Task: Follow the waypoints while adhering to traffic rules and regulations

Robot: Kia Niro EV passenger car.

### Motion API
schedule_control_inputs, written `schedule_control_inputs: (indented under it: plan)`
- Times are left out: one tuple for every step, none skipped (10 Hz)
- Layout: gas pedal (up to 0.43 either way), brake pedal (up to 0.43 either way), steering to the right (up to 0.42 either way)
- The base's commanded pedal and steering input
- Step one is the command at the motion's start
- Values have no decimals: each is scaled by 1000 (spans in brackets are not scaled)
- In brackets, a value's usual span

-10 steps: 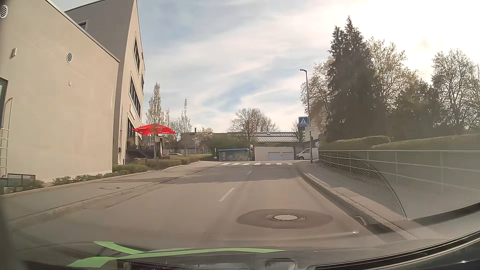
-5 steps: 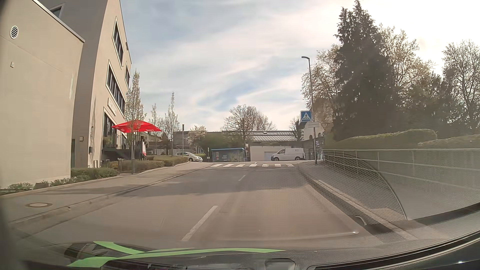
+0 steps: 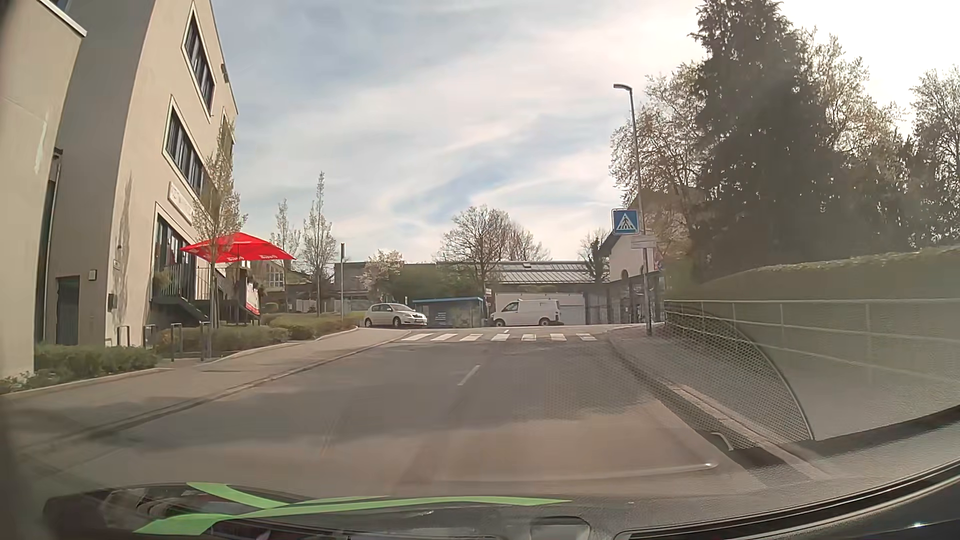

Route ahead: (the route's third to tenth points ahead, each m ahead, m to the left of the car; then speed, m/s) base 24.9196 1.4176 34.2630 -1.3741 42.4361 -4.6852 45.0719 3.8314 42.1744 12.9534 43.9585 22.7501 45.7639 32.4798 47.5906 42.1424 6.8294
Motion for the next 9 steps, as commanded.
schedule_control_inputs:
  plan:
    - [0, 0, 6]
    - [0, 0, 6]
    - [0, 0, 6]
    - [0, 0, 6]
    - [8, 0, 6]
    - [8, 0, 6]
    - [8, 0, 8]
    - [20, 0, 9]
    - [0, 0, 9]
